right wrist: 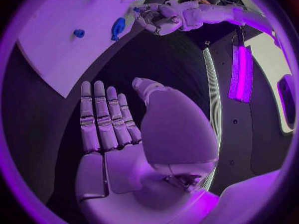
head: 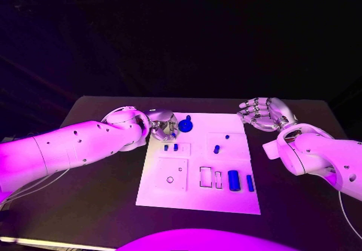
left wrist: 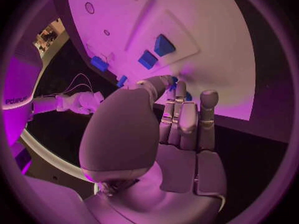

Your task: Assemble the parts on the task board

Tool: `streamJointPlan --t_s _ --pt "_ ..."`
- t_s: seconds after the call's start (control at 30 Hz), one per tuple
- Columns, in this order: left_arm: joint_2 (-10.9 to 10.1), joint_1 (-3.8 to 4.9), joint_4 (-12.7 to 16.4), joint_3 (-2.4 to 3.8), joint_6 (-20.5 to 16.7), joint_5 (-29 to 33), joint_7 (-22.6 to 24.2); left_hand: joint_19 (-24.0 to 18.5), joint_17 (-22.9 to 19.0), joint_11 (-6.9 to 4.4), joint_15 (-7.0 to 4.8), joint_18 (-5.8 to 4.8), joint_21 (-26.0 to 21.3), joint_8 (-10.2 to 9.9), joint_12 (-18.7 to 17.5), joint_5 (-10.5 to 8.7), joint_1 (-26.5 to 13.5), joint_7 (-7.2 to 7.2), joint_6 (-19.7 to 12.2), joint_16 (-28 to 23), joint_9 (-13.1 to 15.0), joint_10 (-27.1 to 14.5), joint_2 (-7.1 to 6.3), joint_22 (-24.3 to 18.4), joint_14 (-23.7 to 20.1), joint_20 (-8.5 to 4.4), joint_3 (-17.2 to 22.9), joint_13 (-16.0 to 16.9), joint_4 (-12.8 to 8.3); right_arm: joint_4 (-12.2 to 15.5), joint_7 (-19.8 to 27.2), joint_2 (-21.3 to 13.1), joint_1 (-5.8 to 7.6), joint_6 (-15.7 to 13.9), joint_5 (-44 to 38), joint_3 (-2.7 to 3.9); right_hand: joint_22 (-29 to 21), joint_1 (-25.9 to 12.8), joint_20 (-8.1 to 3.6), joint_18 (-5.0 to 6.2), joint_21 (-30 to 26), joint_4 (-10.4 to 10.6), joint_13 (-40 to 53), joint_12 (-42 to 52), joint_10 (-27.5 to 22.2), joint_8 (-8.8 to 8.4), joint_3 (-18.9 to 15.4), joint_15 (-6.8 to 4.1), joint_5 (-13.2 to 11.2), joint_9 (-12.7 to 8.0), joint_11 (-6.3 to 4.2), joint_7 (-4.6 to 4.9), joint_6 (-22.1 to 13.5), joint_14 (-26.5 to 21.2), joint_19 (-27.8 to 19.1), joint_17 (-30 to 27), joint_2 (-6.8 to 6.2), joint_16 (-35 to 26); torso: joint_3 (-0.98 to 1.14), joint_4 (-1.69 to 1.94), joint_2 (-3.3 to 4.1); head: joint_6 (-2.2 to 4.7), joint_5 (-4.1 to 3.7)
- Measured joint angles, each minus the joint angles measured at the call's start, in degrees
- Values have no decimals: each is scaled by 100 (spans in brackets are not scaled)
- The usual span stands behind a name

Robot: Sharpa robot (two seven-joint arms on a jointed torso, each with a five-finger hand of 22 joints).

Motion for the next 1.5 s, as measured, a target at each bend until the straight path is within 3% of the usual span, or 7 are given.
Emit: streamJointPlan --t_s 0.1,0.9,1.1,1.5 --pt "4 -6 -4 -22 34 0 1 0 16 0 0 0 0 0 0 -4 0 -1 1 0 3 0 0 3 0 0 0 1 0 -1 1 0 -3 -4 0 0 0 0 0 0 0 0 0 0 0 0 0 0 0 0 0 0 0 0 0 0 0 0 0 0 -1 -1 0" --pt "12 -1 -18 -20 84 -46 -7 21 121 -10 -22 2 -1 -34 41 -7 0 -30 72 50 21 49 0 19 64 -21 -31 92 -31 -8 0 -3 -20 -16 1 -1 -32 0 0 0 0 1 -18 0 0 -22 0 0 0 -14 0 0 0 0 -42 -25 0 -22 -1 -1 -1 -13 6" --pt "18 -7 -42 -24 94 -43 -2 21 116 -10 -22 2 -1 -197 51 -7 -29 24 -79 73 14 49 -29 -10 63 -21 -31 178 -31 -10 -3 -4 -22 -16 1 -1 -40 0 0 0 0 -15 -18 0 0 -22 16 0 0 -13 0 0 0 0 -42 -33 0 -22 2 -1 -1 -12 9" --pt "12 -19 -63 -33 107 -35 -4 21 75 -7 -22 2 -1 -246 64 -5 -51 32 -133 73 -17 46 -52 -33 63 -21 -31 199 -31 -25 -10 -2 -26 -14 2 0 -82 0 13 0 0 -15 -41 -29 0 -45 16 21 0 -37 0 0 0 -21 -55 -70 0 -50 2 -3 0 -19 10"
